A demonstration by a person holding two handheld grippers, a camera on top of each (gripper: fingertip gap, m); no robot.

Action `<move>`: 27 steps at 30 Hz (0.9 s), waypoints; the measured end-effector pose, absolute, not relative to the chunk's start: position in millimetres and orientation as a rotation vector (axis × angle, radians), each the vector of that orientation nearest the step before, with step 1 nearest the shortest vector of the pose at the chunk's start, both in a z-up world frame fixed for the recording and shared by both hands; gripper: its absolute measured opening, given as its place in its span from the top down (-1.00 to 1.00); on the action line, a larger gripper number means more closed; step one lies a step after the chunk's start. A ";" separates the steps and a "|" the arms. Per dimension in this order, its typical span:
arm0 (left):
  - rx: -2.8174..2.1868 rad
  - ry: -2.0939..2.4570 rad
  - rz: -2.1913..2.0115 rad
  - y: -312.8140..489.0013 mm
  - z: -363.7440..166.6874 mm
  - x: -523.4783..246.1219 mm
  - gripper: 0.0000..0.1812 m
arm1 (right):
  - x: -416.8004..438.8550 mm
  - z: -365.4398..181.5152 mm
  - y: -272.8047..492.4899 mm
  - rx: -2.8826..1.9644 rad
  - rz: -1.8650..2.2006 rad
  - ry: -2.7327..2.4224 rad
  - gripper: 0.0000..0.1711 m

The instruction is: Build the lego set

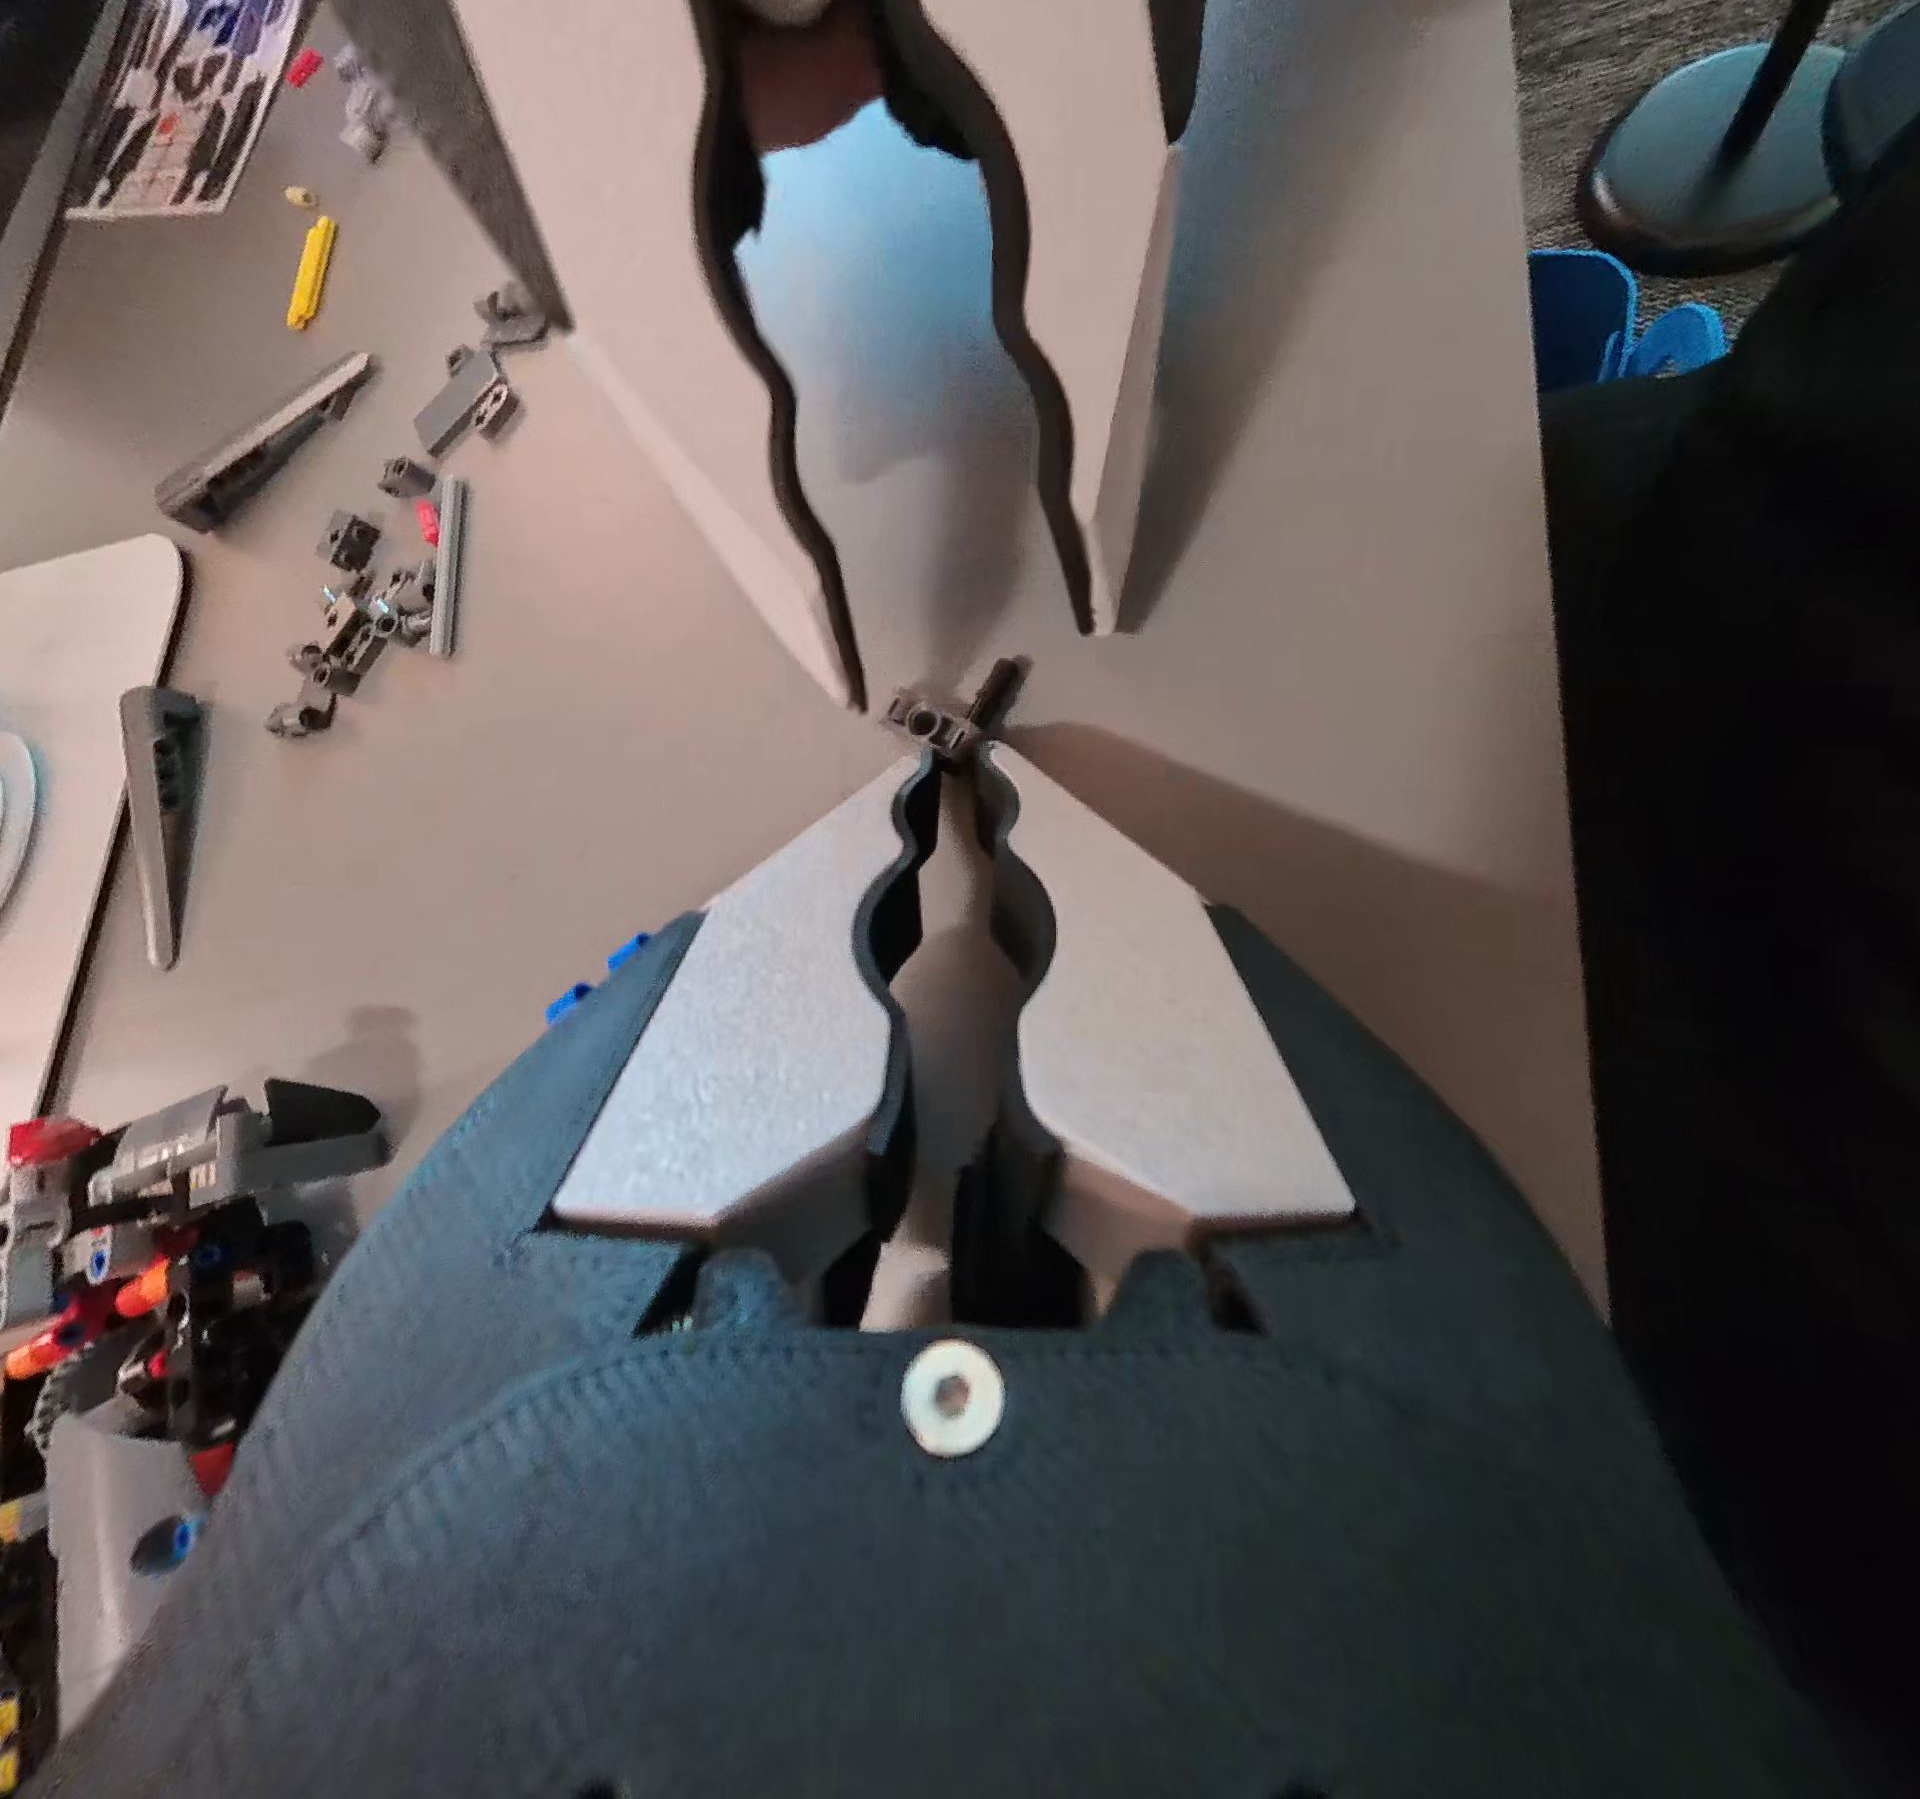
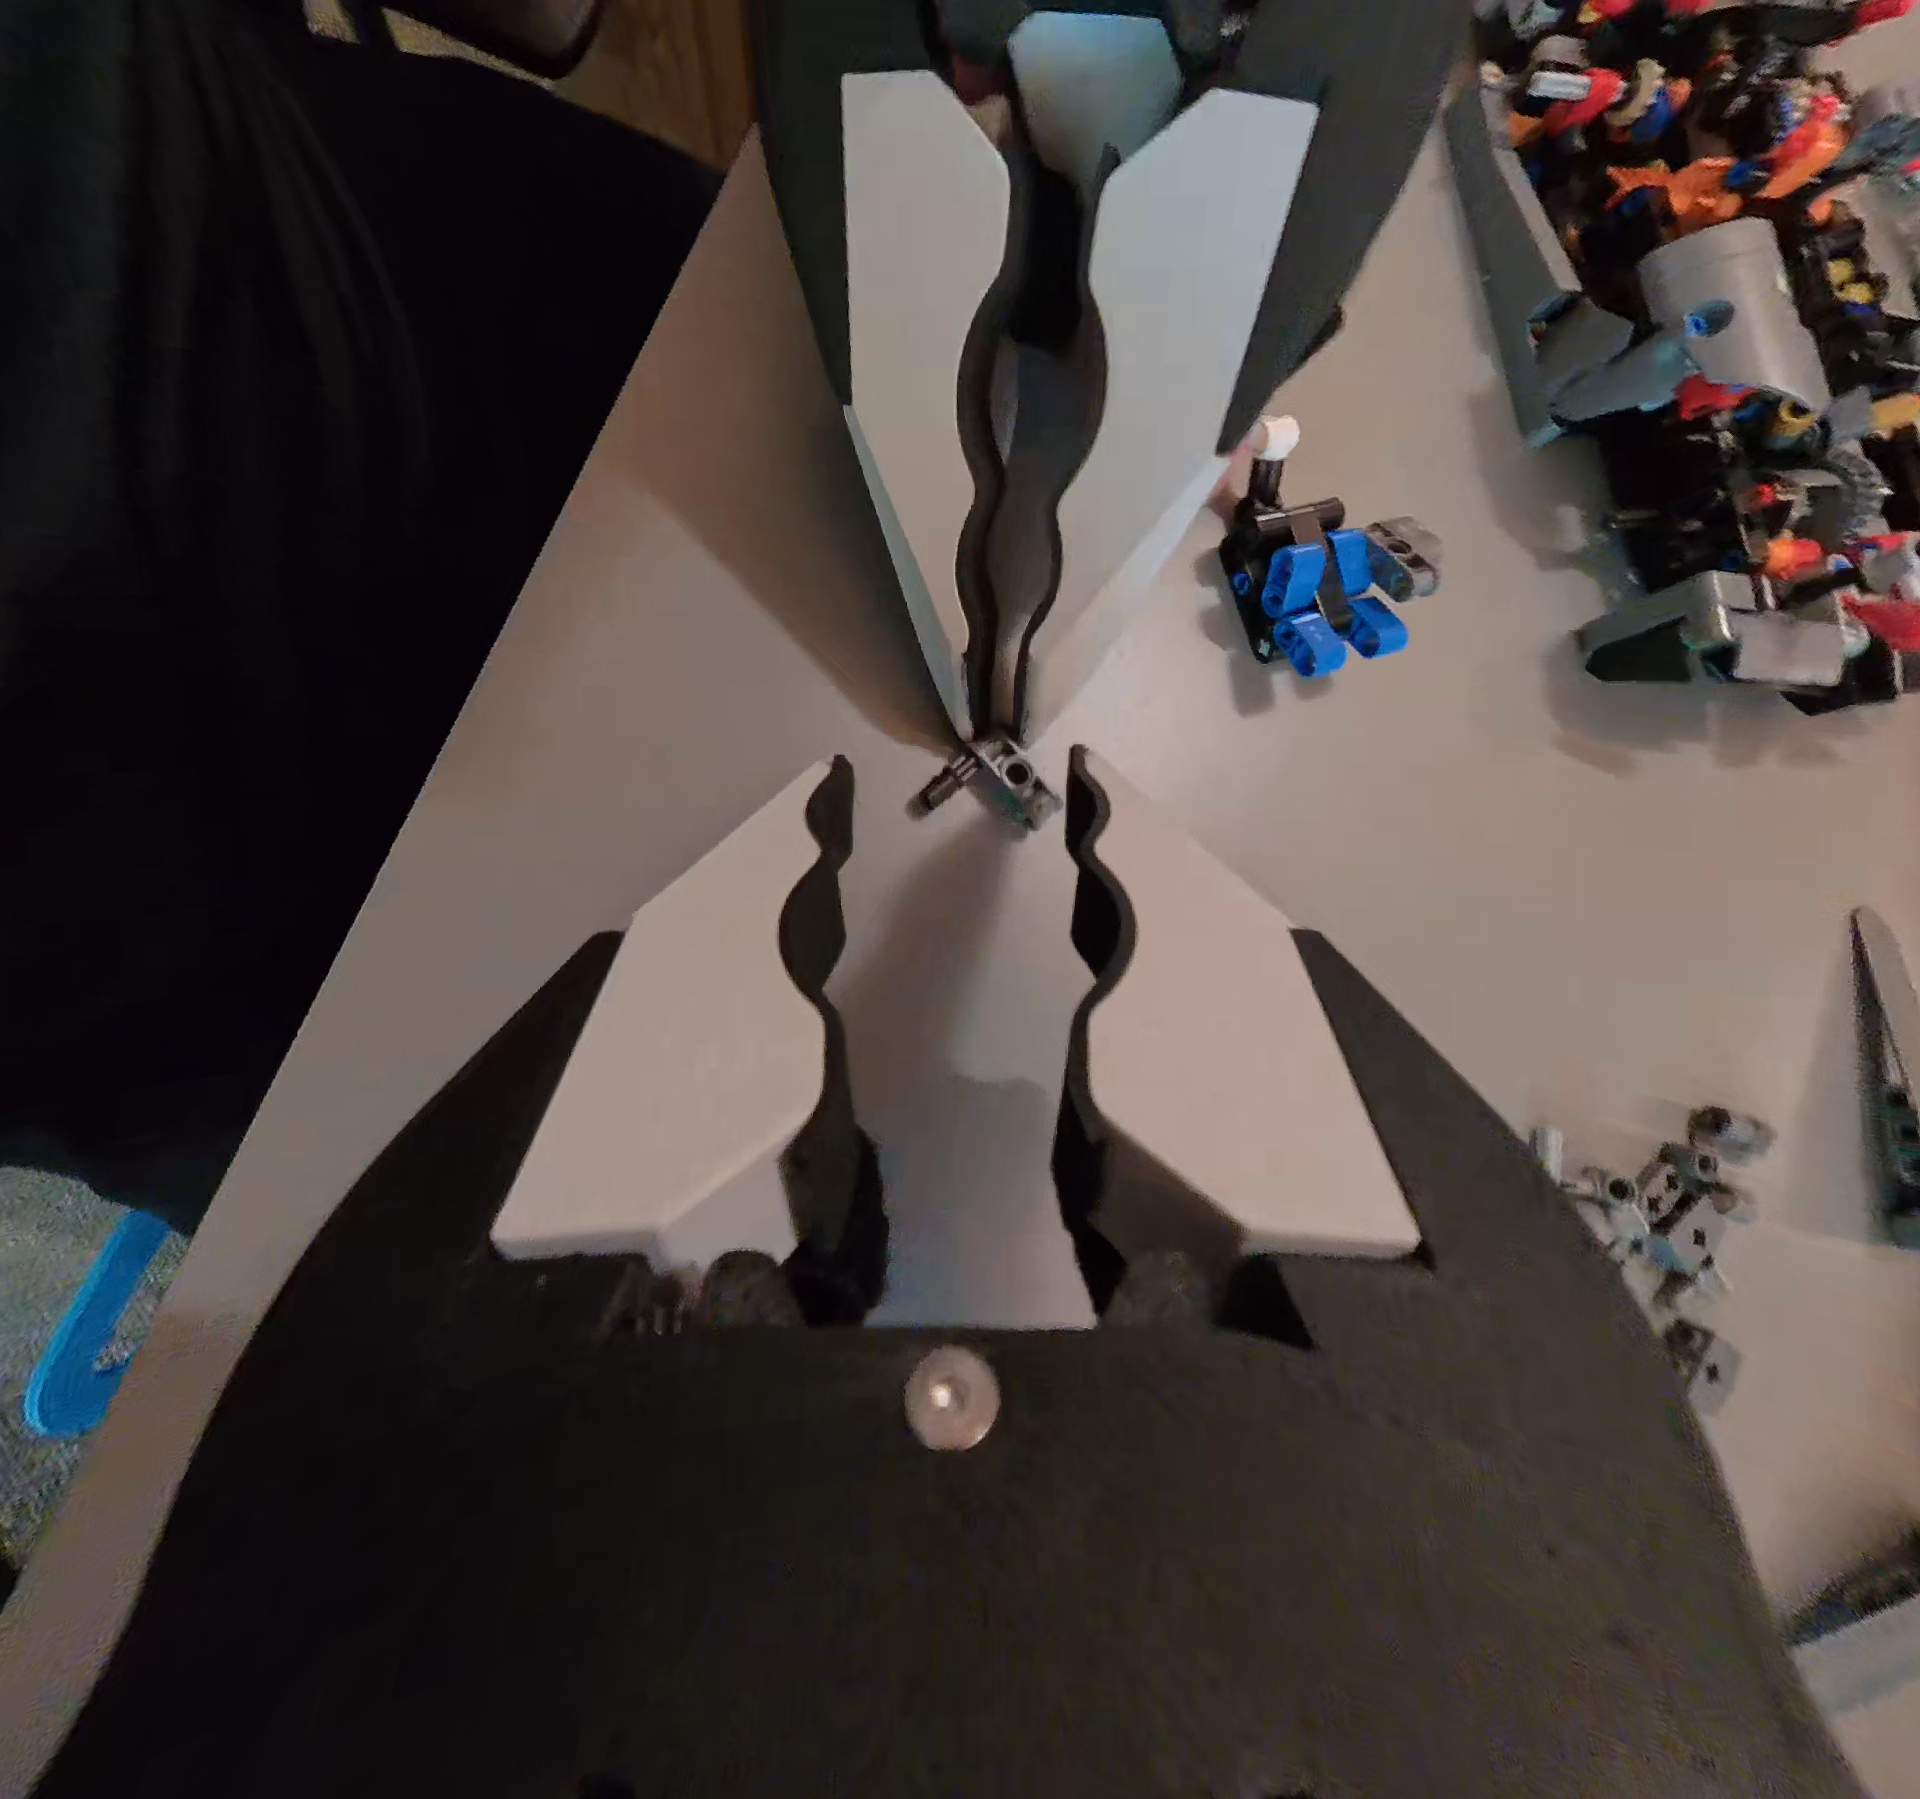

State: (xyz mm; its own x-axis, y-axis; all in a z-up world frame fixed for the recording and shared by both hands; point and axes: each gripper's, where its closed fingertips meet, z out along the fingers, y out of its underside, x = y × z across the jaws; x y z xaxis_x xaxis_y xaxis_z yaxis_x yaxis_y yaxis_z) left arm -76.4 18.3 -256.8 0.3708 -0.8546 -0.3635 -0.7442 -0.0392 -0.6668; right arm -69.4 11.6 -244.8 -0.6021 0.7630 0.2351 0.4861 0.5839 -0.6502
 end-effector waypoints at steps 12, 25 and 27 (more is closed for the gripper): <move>-1.704 1.531 -0.228 14.0 -256.7 -69.4 0.96 | -63.9 -254.7 11.7 -0.923 0.789 -2.518 0.69; -1.767 1.424 -0.154 16.8 -254.7 -74.4 0.89 | -65.3 -255.0 9.8 -0.967 0.869 -2.473 0.76; -1.809 1.389 -0.132 12.7 -256.7 -76.0 0.92 | -66.5 -255.0 9.5 -0.990 0.870 -2.451 0.77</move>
State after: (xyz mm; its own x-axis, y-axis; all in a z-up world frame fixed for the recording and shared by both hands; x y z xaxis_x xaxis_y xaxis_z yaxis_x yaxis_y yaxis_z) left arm -76.0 12.7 -256.7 0.3829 -0.8403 -0.3837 -0.7531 -0.0434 -0.6565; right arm -66.5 9.5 -255.0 -0.6913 0.7165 0.0939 0.4971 0.5658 -0.6579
